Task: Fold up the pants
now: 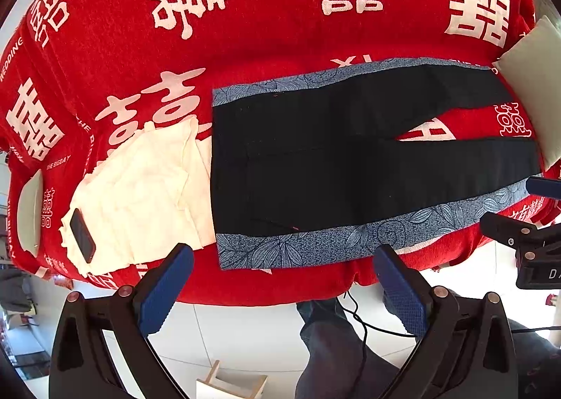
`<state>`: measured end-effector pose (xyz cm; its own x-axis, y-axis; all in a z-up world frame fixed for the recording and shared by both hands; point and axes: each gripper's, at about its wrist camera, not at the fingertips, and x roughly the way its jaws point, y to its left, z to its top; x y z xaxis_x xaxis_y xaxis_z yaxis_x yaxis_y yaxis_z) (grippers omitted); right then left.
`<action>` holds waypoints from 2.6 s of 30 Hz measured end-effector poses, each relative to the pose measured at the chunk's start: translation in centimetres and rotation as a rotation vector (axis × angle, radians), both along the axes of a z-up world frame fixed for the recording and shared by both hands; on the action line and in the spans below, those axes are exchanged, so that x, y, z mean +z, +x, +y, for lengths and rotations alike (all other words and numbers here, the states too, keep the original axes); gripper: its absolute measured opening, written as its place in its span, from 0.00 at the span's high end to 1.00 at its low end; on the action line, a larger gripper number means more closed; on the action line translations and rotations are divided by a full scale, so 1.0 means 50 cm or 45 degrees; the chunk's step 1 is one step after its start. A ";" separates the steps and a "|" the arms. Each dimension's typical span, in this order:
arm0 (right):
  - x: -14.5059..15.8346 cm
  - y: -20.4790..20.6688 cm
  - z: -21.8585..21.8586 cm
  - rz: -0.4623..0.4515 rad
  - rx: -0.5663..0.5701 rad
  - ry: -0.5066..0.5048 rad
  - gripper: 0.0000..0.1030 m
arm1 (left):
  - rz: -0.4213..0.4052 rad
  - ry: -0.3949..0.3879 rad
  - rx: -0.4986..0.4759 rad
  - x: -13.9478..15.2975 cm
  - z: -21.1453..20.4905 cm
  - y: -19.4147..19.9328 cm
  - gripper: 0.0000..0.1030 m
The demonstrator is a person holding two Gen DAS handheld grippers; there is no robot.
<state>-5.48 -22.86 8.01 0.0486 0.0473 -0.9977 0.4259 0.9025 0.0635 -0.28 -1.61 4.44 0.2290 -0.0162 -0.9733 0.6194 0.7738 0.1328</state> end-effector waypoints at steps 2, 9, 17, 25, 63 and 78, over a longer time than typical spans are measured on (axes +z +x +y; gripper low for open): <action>0.000 0.000 0.000 -0.002 -0.001 0.001 0.00 | -0.002 0.000 -0.002 0.001 0.001 0.000 0.00; 0.001 0.000 -0.004 -0.005 -0.008 0.003 0.00 | -0.016 0.005 0.001 0.005 0.003 0.003 0.00; 0.003 0.006 -0.004 -0.013 0.009 -0.003 0.00 | -0.026 0.013 0.016 0.007 0.005 0.004 0.00; 0.005 0.010 -0.008 -0.020 0.022 0.000 0.00 | -0.037 0.027 0.026 0.007 0.002 0.003 0.00; -0.431 -0.140 0.007 -0.191 -0.492 0.830 0.43 | 0.354 -0.371 0.693 -0.392 0.167 0.010 0.00; -0.512 -0.155 -0.004 -0.480 -0.800 1.015 0.47 | 0.414 -0.488 0.635 -0.460 0.172 0.009 0.00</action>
